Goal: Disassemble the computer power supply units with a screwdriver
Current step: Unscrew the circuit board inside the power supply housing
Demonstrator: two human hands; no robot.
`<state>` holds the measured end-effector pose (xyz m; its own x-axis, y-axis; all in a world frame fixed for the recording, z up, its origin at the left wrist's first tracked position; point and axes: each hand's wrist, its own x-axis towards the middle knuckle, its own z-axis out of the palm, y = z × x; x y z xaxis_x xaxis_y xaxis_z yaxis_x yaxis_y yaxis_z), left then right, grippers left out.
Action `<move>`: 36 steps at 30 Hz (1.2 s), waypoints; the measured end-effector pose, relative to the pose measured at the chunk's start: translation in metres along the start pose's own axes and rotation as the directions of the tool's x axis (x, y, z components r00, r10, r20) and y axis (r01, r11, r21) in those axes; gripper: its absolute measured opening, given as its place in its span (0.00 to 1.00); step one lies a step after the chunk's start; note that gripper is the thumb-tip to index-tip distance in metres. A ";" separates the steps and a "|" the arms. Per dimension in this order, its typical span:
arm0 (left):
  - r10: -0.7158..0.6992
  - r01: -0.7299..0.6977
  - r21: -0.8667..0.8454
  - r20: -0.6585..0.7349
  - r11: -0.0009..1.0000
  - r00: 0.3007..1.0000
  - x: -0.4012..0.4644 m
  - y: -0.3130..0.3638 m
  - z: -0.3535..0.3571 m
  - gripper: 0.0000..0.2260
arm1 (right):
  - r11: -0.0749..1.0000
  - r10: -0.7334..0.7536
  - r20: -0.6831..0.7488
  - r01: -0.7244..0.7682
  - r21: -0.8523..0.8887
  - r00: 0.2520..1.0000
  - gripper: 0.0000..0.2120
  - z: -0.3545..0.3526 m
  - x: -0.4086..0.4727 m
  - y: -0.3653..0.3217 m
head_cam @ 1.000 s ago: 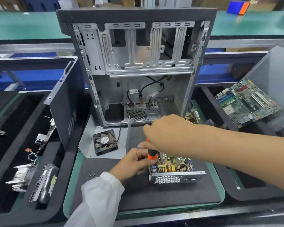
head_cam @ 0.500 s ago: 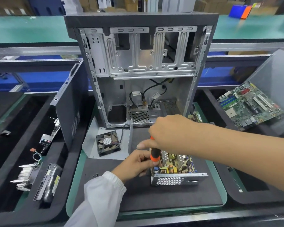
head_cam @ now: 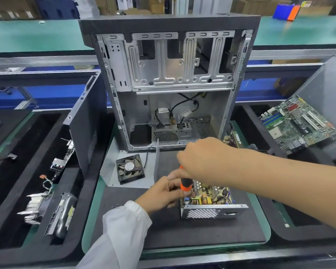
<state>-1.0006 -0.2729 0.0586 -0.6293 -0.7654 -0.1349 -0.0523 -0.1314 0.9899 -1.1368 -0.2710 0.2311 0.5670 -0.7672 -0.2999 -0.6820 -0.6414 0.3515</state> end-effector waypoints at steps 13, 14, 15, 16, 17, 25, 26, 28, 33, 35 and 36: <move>0.043 -0.044 0.045 0.012 0.998 0.999 0.004 -0.002 -0.001 0.04 | 0.998 0.036 -0.014 -0.035 0.061 0.999 0.17 -0.006 0.001 0.001; 0.026 -0.026 0.035 0.014 0.999 1.000 0.004 -0.002 0.000 0.05 | 0.999 0.034 -0.041 -0.034 0.003 0.999 0.17 -0.003 0.001 -0.001; 0.019 -0.020 0.037 0.014 0.999 1.000 0.005 -0.002 0.000 0.06 | 1.000 0.008 -0.056 -0.010 -0.027 0.998 0.15 -0.001 0.001 -0.002; 0.022 -0.022 0.043 0.012 0.999 1.000 0.005 -0.002 0.000 0.07 | 1.000 -0.019 -0.043 0.018 -0.023 0.999 0.10 0.000 0.001 -0.001; 0.029 -0.029 0.042 0.012 0.999 1.000 0.005 -0.002 0.000 0.08 | 0.998 -0.056 -0.003 0.056 0.015 0.998 0.06 0.002 0.000 0.001; 0.050 -0.052 0.081 0.027 0.995 0.998 0.005 0.001 -0.003 0.07 | 0.983 -0.029 0.002 0.028 0.182 1.000 0.18 0.000 0.001 0.009; 0.043 -0.044 0.071 0.021 0.997 0.999 0.005 0.000 -0.003 0.06 | 0.993 0.031 -0.031 -0.027 0.116 0.999 0.18 0.000 0.003 0.006; 0.015 -0.017 0.047 0.029 0.999 0.999 0.005 0.000 -0.003 0.06 | 0.998 0.047 -0.071 -0.044 0.045 0.996 0.16 0.001 0.006 0.002; 0.016 -0.017 0.021 0.042 1.000 0.999 0.008 -0.002 -0.001 0.07 | 0.977 -0.134 0.146 0.107 0.182 0.980 0.13 -0.005 -0.001 0.012; 0.023 -0.024 0.022 0.040 0.999 0.999 0.009 -0.003 0.000 0.09 | 0.969 -0.178 0.225 0.132 0.207 0.958 0.14 -0.011 -0.002 0.015; 0.028 -0.029 0.017 0.042 0.999 0.999 0.010 -0.003 0.001 0.09 | 0.971 -0.164 0.233 0.115 0.210 0.958 0.14 -0.013 -0.002 0.015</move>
<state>-1.0071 -0.2793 0.0539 -0.6628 -0.7414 -0.1050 -0.0470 -0.0987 0.9940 -1.1420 -0.2793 0.2484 0.5475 -0.6289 -0.5521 -0.6937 -0.7101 0.1209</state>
